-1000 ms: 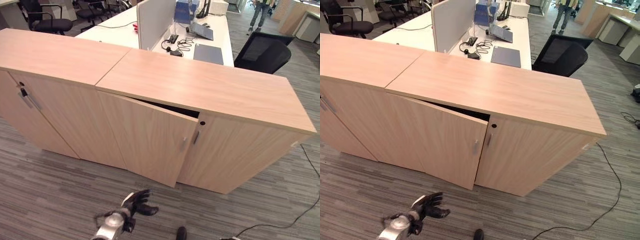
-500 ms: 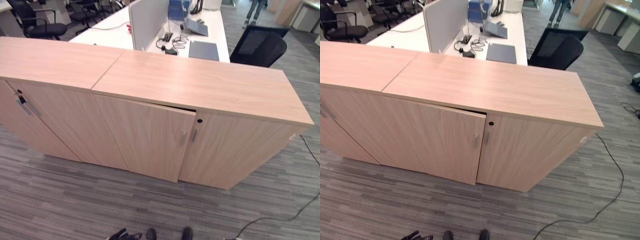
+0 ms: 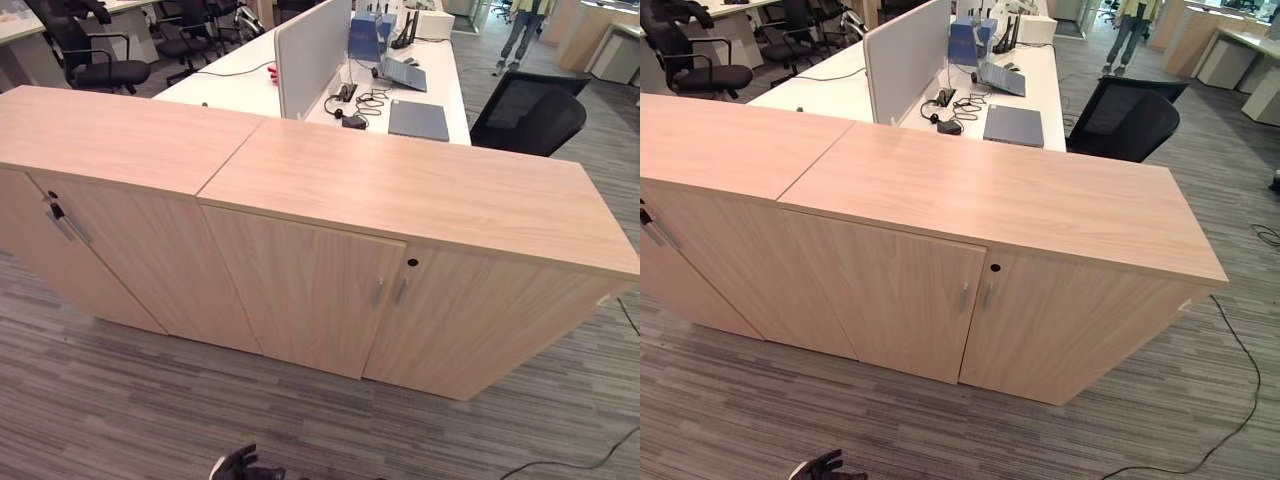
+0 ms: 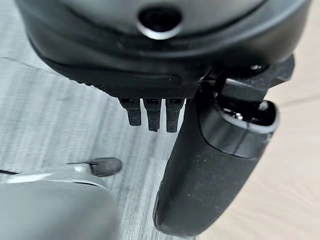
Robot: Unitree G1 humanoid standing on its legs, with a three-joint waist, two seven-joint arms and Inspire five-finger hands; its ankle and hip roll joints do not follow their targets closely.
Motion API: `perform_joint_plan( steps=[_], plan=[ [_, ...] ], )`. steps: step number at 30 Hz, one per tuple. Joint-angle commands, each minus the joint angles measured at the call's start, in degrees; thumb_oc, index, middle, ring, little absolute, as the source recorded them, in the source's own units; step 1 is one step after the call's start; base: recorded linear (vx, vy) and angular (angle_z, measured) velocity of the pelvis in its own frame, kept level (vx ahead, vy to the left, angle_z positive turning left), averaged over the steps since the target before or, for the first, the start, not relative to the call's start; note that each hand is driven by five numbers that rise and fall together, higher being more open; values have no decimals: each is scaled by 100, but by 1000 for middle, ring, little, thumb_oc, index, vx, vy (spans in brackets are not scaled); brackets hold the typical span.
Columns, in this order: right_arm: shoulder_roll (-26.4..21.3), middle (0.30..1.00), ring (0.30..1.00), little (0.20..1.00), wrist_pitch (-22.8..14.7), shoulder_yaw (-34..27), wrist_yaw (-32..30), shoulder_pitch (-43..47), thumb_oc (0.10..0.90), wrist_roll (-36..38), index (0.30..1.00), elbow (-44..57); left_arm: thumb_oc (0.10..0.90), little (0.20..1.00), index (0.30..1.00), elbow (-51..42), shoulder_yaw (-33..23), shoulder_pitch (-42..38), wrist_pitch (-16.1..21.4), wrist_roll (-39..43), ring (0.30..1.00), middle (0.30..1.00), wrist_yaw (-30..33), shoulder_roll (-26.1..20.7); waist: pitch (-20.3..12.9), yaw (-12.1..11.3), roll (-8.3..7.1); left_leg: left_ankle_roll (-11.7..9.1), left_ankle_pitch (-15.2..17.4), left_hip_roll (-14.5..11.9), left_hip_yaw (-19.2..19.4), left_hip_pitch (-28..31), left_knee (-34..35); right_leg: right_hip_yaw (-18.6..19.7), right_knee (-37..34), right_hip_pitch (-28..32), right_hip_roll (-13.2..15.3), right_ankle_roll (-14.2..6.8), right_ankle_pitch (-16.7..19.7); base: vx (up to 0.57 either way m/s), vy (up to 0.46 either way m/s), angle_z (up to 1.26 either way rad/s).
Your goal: Put the empty folder in the office cabinet
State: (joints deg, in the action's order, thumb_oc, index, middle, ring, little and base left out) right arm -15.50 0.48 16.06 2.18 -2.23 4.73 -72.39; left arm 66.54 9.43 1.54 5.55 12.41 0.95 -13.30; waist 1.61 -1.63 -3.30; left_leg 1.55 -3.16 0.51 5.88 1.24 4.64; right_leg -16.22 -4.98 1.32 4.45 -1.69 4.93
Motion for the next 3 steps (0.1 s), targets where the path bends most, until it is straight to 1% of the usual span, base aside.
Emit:
perform_joint_plan(
  steps=[1,3],
  plan=[
    [-17,900,900,900,-122,6,-106,348,800,98,900,-155,800,900,900,14,117,-220,283,-360,900,900,24,-126,-20,0,-48,-129,662,120,-121,75,36,148,41,325,45,-404,-637,-3,23,-4],
    [-9,900,900,900,-125,30,-135,373,800,70,900,-120,800,900,900,20,199,-204,279,-492,900,900,39,-109,-44,11,-34,-117,689,129,-97,96,36,182,18,321,54,-422,-617,9,45,-6]
  ],
)
